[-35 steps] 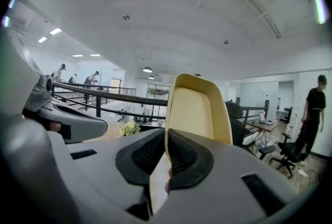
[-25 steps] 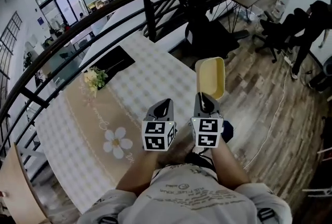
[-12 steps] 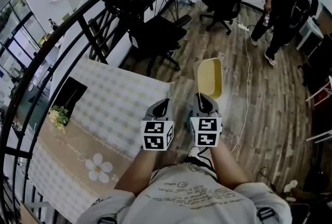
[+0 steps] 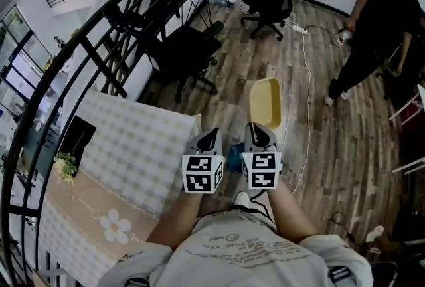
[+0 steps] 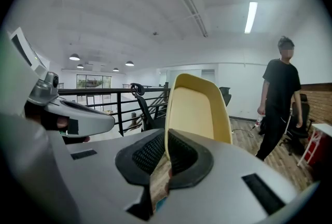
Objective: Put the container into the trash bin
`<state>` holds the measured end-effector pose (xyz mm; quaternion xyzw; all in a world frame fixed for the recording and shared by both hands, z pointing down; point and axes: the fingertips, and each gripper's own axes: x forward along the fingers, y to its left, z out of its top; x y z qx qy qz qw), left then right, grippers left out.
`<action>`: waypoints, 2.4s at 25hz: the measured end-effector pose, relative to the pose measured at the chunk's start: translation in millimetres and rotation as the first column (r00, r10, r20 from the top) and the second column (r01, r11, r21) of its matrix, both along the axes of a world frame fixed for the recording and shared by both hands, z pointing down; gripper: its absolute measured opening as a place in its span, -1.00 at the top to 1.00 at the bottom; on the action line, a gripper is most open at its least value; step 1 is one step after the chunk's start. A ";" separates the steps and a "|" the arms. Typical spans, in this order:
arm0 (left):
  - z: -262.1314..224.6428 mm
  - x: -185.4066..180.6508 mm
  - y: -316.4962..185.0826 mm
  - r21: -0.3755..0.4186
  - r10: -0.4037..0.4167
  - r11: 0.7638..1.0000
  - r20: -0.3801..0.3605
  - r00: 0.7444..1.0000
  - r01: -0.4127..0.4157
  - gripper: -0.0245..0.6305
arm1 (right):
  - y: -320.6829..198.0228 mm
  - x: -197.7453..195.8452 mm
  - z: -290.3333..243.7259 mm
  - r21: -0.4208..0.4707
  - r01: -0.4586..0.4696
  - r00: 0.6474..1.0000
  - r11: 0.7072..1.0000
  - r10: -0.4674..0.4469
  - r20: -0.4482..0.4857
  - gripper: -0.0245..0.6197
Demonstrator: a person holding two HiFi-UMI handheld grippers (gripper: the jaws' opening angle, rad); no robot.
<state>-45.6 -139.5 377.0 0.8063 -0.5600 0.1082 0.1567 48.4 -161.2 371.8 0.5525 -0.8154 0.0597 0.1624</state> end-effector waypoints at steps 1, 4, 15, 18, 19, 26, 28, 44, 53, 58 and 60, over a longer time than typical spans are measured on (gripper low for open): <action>-0.9 7.4 -4.5 0.000 0.000 1.000 0.004 1.000 0.000 0.91 | -3.8 7.1 -0.1 -0.003 0.002 1.000 1.000 -0.002 0.001 0.87; -3.7 29.4 -13.9 0.001 -0.001 1.000 0.007 1.000 0.001 0.91 | -11.7 25.9 2.9 -0.020 0.011 1.000 1.000 -0.011 0.010 0.87; 14.8 56.8 -52.6 -0.044 0.055 0.998 0.015 0.998 -0.054 0.91 | -36.7 45.3 32.3 -0.100 0.000 1.000 0.995 0.002 0.026 0.87; 21.8 56.7 -63.7 -0.060 0.082 0.995 0.017 0.996 -0.081 0.91 | -44.7 46.8 41.0 -0.120 -0.026 0.999 0.992 0.030 0.034 0.87; 25.8 57.3 -66.0 -0.069 0.093 0.993 0.017 0.996 -0.092 0.91 | -46.0 47.4 45.8 -0.135 -0.036 0.999 0.990 0.041 0.035 0.87; 68.9 56.9 -79.4 -0.163 0.149 0.975 -0.012 0.989 -0.149 0.91 | -49.8 45.7 92.5 -0.264 -0.091 0.994 0.960 0.102 0.027 0.87; 86.8 55.8 -83.9 -0.196 0.157 0.968 -0.021 0.987 -0.158 0.91 | -52.2 43.5 112.1 -0.301 -0.101 0.993 0.948 0.113 0.024 0.87; 315.1 70.5 -83.2 -0.477 0.154 0.865 -0.049 0.987 -0.158 0.91 | -14.7 62.2 354.8 -0.629 -0.087 0.994 0.773 0.112 0.000 0.87; 442.2 63.8 -66.1 -0.573 0.101 0.812 -0.054 0.993 -0.114 0.91 | -3.4 46.3 507.2 -0.739 0.001 0.999 0.673 0.032 0.030 0.87; 484.3 55.3 -57.1 -0.604 0.092 0.790 -0.047 0.995 -0.102 0.91 | -13.2 37.3 574.5 -0.796 0.065 0.987 0.601 0.081 0.142 0.87; 495.5 53.9 -55.9 -0.613 0.095 0.783 -0.048 0.994 -0.105 0.91 | -21.9 36.3 598.2 -0.816 0.082 0.980 0.573 0.102 0.171 0.87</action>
